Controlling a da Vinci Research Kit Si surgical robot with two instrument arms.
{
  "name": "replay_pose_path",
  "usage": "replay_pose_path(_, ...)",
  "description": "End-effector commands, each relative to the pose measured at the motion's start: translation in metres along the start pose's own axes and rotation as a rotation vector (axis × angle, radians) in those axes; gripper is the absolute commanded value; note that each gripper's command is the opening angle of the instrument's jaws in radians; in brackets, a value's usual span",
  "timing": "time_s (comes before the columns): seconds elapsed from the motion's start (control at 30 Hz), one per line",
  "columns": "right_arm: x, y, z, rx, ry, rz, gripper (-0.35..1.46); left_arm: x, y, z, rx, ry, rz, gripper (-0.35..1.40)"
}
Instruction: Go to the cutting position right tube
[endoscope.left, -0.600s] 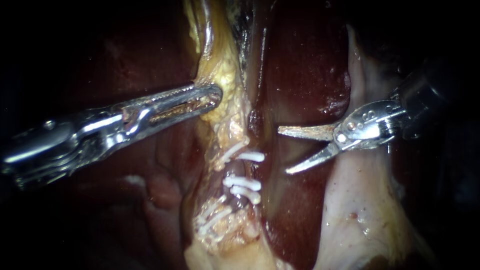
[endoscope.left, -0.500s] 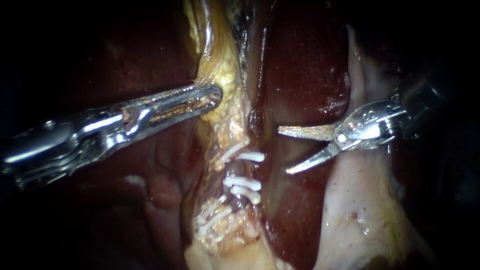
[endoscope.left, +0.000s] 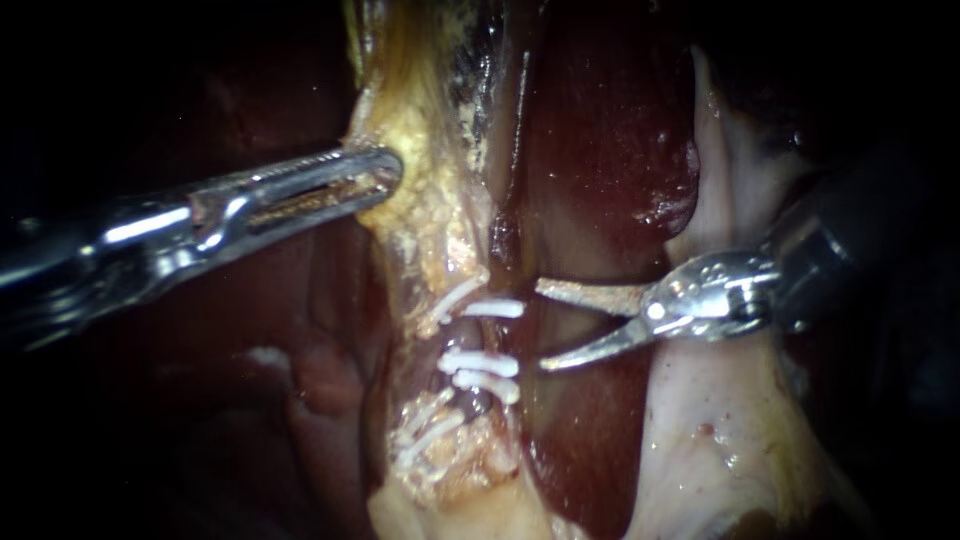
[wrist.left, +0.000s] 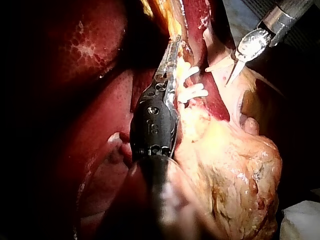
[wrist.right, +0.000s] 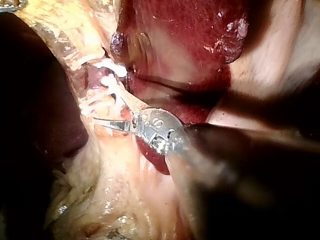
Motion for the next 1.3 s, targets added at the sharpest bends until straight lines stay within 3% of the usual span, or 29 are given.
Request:
replay_pose_path(0.03, -0.0003, 0.0001, 0.0006, 0.012, -0.020, 0.018, 1.42, -0.0002, -0.0002, -0.0005, 0.000, -0.005, -0.005, -0.35)
replay_pose_path(0.27, -0.0019, 0.0015, 0.0032, 0.035, -0.057, 0.087, 1.39, -0.0010, -0.0016, -0.0028, 0.003, -0.020, -0.005, -0.35)
replay_pose_path(0.5, -0.0017, 0.0026, 0.0041, 0.023, -0.069, 0.103, 1.39, -0.0017, -0.0025, -0.0045, 0.006, -0.031, 0.002, -0.35)
replay_pose_path(0.73, -0.0011, 0.0032, 0.0053, 0.014, -0.070, 0.106, 1.39, -0.0020, -0.0026, -0.0050, 0.008, -0.036, 0.000, -0.35)
replay_pose_path(1.13, 0.0006, 0.0034, 0.0076, 0.116, -0.015, 0.064, 1.32, -0.0020, -0.0026, -0.0050, 0.009, -0.036, 0.000, -0.35)
replay_pose_path(1.3, 0.0013, 0.0036, 0.0088, 0.151, 0.017, 0.095, 1.29, -0.0020, -0.0025, -0.0050, 0.009, -0.036, 0.000, -0.35)
